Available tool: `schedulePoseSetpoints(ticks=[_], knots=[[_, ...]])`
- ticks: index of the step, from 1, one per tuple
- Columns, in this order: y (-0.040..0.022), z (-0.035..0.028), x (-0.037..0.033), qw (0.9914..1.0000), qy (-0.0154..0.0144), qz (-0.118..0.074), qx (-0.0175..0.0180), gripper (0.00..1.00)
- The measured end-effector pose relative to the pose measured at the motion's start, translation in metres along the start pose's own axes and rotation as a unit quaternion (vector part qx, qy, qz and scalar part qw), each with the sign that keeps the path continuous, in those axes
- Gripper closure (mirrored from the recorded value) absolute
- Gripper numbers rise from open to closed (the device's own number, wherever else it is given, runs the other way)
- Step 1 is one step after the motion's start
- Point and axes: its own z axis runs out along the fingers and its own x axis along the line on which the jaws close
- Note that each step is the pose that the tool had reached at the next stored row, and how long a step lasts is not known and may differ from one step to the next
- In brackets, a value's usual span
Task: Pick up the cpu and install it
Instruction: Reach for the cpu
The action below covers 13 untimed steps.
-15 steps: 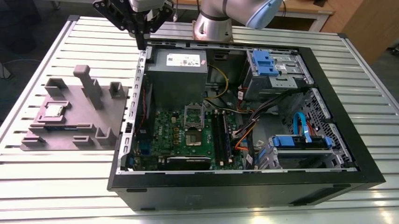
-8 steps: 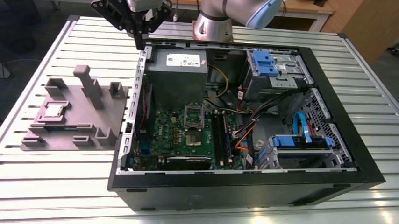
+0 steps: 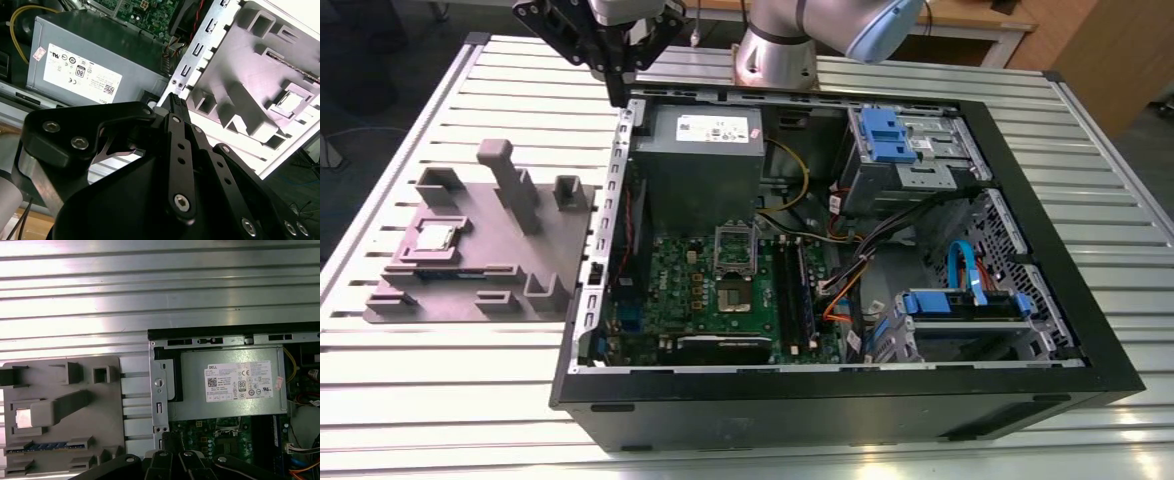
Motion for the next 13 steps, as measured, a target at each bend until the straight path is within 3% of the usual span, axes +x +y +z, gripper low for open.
schedulePoseSetpoints(ticks=[13], knots=[[-0.0006,0.0007,0.0065,1.00000,0.0003,0.000,0.0000,0.89]])
